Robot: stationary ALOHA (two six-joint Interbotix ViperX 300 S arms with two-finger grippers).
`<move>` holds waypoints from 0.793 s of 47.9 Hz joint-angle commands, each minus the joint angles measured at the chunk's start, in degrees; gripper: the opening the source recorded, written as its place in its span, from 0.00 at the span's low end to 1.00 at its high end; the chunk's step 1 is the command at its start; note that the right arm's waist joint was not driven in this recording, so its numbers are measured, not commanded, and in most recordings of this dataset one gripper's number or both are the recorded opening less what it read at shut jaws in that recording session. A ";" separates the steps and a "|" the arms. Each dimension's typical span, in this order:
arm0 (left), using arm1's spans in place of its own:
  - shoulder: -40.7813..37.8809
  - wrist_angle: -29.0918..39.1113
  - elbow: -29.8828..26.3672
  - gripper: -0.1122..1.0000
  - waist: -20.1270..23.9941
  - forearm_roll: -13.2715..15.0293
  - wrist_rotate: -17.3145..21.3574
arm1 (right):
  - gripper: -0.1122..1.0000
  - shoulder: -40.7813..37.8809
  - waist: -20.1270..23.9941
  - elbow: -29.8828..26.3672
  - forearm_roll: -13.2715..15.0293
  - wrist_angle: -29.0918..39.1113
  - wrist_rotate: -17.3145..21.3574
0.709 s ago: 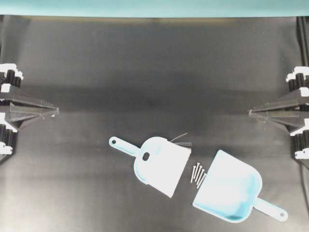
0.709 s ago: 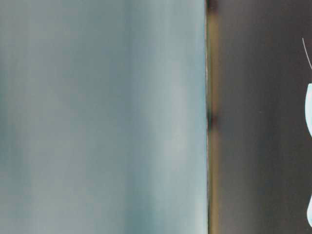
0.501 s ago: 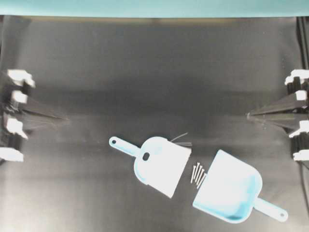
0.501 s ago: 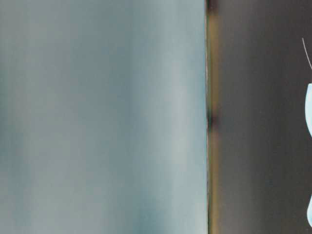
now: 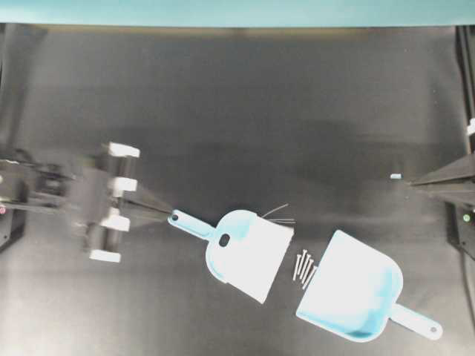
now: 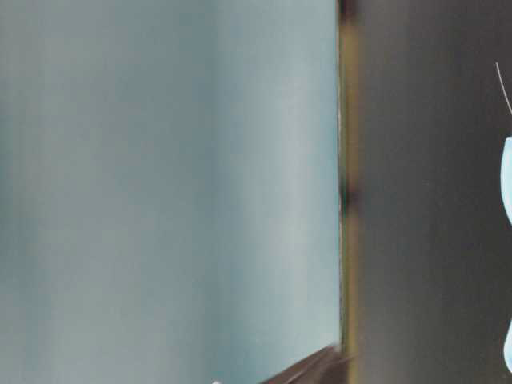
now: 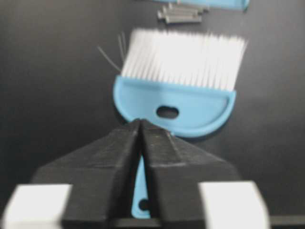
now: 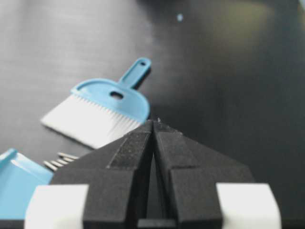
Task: Hold the dustpan with a person, while the left arm uses a hand brush to gather the screws into the dustpan.
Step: 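Move the left gripper toward the light-blue hand brush handle, then close the left gripper on the brush handle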
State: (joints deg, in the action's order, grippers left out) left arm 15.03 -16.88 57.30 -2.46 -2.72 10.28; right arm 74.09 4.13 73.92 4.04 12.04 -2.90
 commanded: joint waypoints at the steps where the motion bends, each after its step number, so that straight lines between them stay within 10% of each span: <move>1: -4.04 -4.04 -1.76 0.24 -0.09 -0.18 0.62 | 0.10 2.72 0.00 0.26 0.62 1.32 -0.62; 14: -15.21 -13.54 -2.02 0.89 0.00 -0.18 1.67 | 0.10 10.28 0.00 1.32 0.62 4.66 -0.70; 38: -33.93 -27.42 -4.66 0.87 0.70 -0.18 3.78 | 0.10 11.78 0.00 2.11 0.62 4.31 -0.70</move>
State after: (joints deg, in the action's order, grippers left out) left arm -17.31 -44.47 53.96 -1.23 -2.72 13.89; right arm 86.22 4.13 76.38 4.48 16.79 -3.16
